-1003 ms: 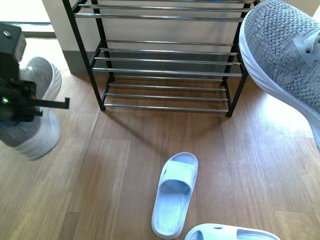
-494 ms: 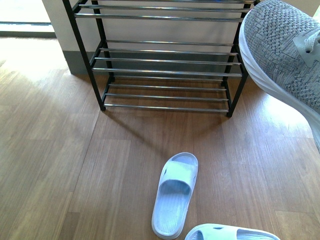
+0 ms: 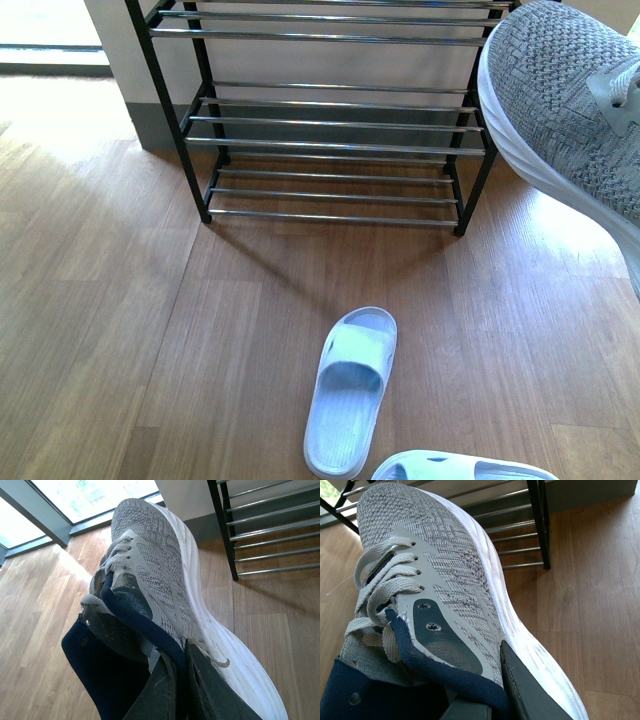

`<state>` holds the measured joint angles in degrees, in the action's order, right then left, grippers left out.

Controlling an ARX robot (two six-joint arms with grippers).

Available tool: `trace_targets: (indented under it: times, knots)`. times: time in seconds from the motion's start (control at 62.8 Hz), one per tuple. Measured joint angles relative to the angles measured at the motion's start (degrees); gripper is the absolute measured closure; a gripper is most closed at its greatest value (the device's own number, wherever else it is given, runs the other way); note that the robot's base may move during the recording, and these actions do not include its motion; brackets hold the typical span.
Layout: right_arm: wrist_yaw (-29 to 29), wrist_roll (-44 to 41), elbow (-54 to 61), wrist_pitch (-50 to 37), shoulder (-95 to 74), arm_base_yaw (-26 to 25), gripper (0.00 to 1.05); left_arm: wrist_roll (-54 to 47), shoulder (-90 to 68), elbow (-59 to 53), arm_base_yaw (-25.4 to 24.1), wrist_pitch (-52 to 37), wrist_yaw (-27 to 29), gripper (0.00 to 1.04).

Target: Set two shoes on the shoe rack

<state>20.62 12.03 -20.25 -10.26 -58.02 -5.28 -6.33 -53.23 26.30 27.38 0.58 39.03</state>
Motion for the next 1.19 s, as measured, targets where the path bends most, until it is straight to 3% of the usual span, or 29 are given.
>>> trace_targets:
  times: [1.194]
  knots:
    - [0.0,0.0,0.2,0.0,-0.1,0.0,1.03,0.0,-0.1,-0.2,0.1,0.2,0.0,1.03]
